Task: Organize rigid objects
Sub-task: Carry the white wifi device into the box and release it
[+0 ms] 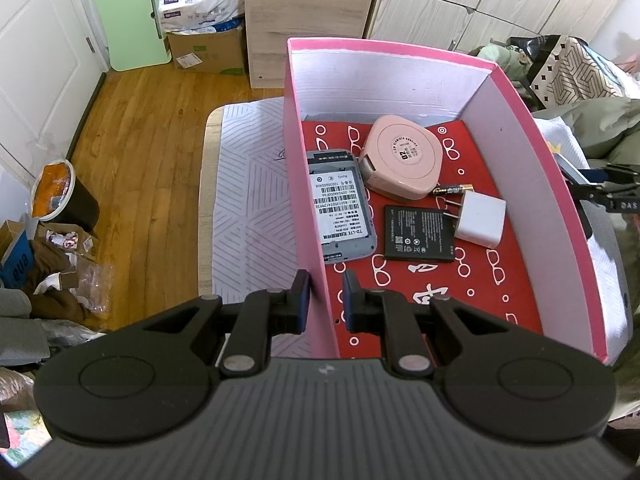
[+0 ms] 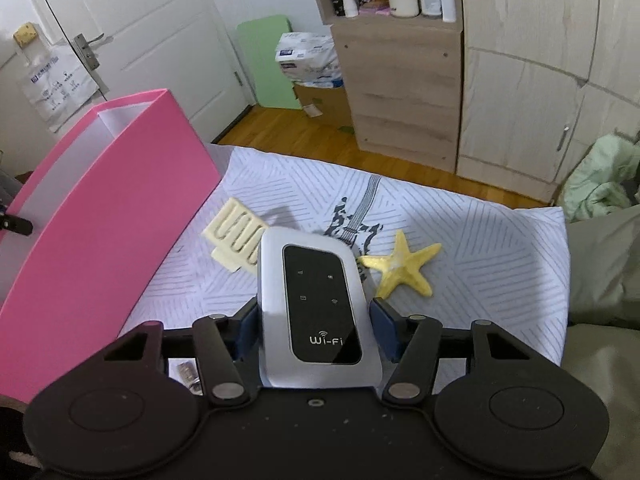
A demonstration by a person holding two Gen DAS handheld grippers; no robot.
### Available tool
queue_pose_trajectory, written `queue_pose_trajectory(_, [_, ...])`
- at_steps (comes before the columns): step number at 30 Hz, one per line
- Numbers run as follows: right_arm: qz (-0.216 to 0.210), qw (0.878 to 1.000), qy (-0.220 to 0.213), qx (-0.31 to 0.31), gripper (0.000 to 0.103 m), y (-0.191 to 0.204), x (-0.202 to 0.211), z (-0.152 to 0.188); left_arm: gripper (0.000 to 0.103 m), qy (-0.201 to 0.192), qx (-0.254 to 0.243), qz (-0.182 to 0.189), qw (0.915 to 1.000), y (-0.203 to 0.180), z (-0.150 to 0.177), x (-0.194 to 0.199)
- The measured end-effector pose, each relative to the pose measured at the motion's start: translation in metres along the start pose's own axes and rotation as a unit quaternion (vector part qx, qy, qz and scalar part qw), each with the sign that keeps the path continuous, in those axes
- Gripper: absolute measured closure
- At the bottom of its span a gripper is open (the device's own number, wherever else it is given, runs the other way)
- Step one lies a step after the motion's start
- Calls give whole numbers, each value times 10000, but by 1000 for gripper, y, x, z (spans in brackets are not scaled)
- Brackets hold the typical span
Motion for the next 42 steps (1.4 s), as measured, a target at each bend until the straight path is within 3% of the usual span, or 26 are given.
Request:
queue_pose_trajectory(4, [199, 9993, -201, 236, 40, 23, 18, 2, 88, 22, -31, -31, 10000, 0, -1, 0])
queue_pose_trajectory(5, [227, 9990, -254, 295, 52, 29, 23, 1, 88, 30, -48, -36, 10000, -1, -1, 1])
queue_pose_trajectory(6, [261, 9986, -313, 331, 78, 35, 29, 0, 88, 39, -70, -48, 10000, -1, -1, 1])
queue_pose_trajectory(9, [202, 9985, -265, 437, 87, 49, 40, -5, 88, 48, -110, -79, 9999, -2, -2, 1])
queue_pose_trajectory(13, [318, 9975, -221, 591, 87, 66, 38, -6, 88, 42, -114, -64, 9999, -1, -2, 1])
queue_pose_trajectory(18, [345, 9951, -535, 759, 87, 91, 56, -15, 88, 31, -73, 14, 10000, 1, -3, 2])
queue_pose_trajectory(24, [234, 9816, -1001, 1607, 87, 152, 93, -35, 88, 11, -55, 67, 10000, 3, -2, 2])
queue_pose_trajectory(29, [66, 9618, -947, 2569, 87, 213, 91, -49, 88, 1, -9, 149, 9999, 6, -2, 2])
queue_pose_trajectory(35, [54, 9322, 69, 3618, 87, 266, 19, -44, 88, 5, 41, 205, 9998, 8, -2, 2])
queue_pose_trajectory(38, [487, 9090, 447, 4115, 88, 280, -18, -39, 88, 2, 57, 223, 9997, 8, -2, 2])
queue_pose_trajectory(42, [1358, 8584, 363, 4934, 88, 297, -46, -25, 88, -15, 76, 259, 9996, 10, -2, 2])
Point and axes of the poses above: each gripper's, at about its wrist camera, not at the fingertips, and x roughly against the way its jaws point, y to its left, z to its underside, the point moved 6 cm from there along -x, roughly the way its jaws point, and after that the axes turned 10 degrees about y, right-handed, at the moved point
